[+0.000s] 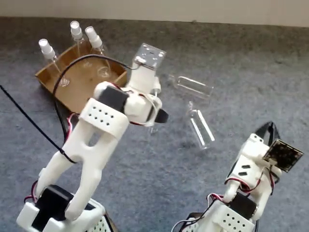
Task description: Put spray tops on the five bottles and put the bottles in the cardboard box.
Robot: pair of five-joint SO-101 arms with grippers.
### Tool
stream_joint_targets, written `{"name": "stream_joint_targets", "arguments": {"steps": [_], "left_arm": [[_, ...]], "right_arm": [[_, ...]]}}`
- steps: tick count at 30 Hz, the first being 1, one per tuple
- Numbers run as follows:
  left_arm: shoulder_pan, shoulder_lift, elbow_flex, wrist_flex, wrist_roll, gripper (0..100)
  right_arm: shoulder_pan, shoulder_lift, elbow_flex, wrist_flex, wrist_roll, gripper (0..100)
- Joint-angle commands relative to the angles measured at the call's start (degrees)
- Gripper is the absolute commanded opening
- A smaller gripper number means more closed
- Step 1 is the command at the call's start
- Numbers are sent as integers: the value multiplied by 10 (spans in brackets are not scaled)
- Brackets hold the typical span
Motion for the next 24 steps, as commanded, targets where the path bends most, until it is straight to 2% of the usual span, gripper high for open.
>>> {"name": "stream_joint_targets", "arguments": {"steps": [1, 7, 11, 15, 24], "left_arm": [[57, -26, -44, 13, 33, 271], [115, -9, -116, 51, 56, 271], [124, 76, -178, 98, 63, 271], [124, 177, -267, 134, 107, 273], [141, 376, -458, 142, 290, 274]], "right_arm": [[46, -7, 88, 28, 2, 5], [86, -7, 88, 102, 2, 5], [116, -7, 88, 156, 2, 5], [133, -7, 88, 225, 2, 5], [134, -7, 88, 245, 5, 5]]}}
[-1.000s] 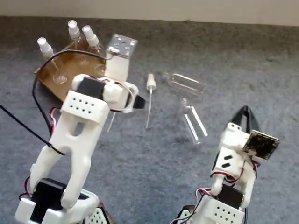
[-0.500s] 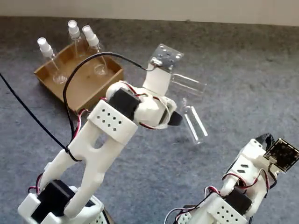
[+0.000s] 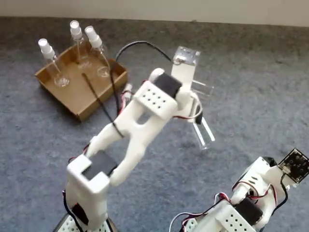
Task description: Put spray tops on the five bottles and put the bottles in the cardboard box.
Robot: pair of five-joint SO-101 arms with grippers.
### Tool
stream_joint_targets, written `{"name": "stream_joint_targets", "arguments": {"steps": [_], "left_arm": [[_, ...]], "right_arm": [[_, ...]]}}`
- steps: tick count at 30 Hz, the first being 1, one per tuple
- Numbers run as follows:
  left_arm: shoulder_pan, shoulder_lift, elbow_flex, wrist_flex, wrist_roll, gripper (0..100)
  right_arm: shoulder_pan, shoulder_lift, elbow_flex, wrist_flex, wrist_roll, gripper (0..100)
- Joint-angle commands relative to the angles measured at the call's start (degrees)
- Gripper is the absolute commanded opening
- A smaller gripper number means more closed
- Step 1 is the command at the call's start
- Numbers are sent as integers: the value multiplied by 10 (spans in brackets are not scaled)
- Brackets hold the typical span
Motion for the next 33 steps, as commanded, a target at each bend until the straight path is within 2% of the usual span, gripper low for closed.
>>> {"name": "stream_joint_targets", "arguments": {"steps": [1, 4, 11, 25, 28, 33], "left_arm": [[21, 66, -111, 0, 115, 274], [22, 119, -162, -1, 191, 274], [23, 244, -301, -1, 257, 274], [16, 491, -528, 4, 281, 269], [14, 517, -576, 16, 281, 219], [14, 547, -640, 58, 280, 47]], "right_arm": [[6, -7, 88, 6, 5, 5], [6, -7, 88, 6, 5, 5], [6, -7, 88, 6, 6, 5], [6, -5, 88, 7, 6, 5], [6, -5, 88, 7, 6, 5], [6, -5, 88, 7, 6, 5]]}}
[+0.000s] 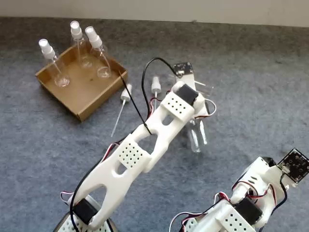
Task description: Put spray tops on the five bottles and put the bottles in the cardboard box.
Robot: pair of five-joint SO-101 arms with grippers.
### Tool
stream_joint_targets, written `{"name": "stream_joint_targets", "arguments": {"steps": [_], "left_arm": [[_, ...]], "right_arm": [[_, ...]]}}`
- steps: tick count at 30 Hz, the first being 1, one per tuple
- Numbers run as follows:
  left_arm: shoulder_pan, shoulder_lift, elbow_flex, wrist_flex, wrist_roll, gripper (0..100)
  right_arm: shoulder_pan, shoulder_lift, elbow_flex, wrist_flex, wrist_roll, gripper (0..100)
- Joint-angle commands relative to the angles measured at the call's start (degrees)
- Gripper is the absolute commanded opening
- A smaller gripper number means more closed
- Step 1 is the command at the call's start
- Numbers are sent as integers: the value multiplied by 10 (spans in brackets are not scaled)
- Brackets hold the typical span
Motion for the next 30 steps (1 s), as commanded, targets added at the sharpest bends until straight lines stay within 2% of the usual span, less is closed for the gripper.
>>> {"name": "stream_joint_targets", "arguments": {"steps": [1, 7, 11, 19, 30], "left_arm": [[-2, 7, -80, 40, 4, 20], [-18, 22, -138, 98, 3, 26], [-41, 20, -136, 101, -13, 24], [-47, 19, -137, 103, -291, 24], [-52, -87, -134, 104, -308, 24]], "right_arm": [[6, -5, 88, 3, 6, 5], [6, -5, 88, 3, 6, 5], [6, -5, 88, 3, 6, 5], [6, -6, 88, 3, 6, 5], [3, -7, 88, 3, 6, 5]]}}
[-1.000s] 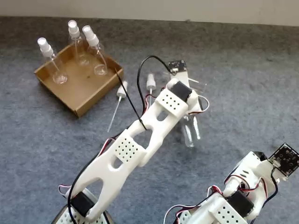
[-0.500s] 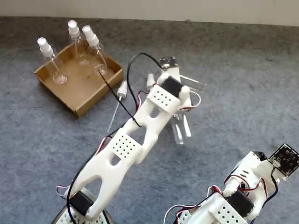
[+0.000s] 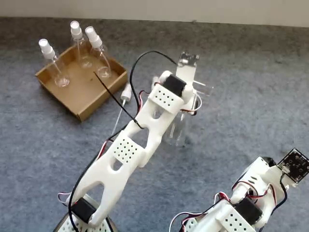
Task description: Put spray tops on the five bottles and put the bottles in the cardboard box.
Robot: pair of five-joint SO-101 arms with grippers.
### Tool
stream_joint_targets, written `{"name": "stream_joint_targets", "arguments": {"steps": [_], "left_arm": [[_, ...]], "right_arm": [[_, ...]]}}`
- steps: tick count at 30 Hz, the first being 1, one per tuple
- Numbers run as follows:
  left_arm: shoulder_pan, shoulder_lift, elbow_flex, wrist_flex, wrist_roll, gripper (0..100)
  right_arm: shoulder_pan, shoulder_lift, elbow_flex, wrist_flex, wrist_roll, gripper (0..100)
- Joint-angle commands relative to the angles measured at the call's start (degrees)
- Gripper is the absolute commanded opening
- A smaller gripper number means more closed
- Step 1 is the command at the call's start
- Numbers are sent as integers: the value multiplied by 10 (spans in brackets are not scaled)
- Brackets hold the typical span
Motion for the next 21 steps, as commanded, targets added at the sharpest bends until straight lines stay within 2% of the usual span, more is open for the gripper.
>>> {"name": "stream_joint_targets", "arguments": {"steps": [1, 14, 21], "left_arm": [[-5, -94, -27, 5, -9, 24], [-92, -218, -26, 8, -10, 24], [-99, -276, -26, 8, -140, 24]], "right_arm": [[3, -7, 88, 3, 6, 5], [3, -7, 88, 3, 6, 5], [2, -7, 88, 3, 6, 5]]}}
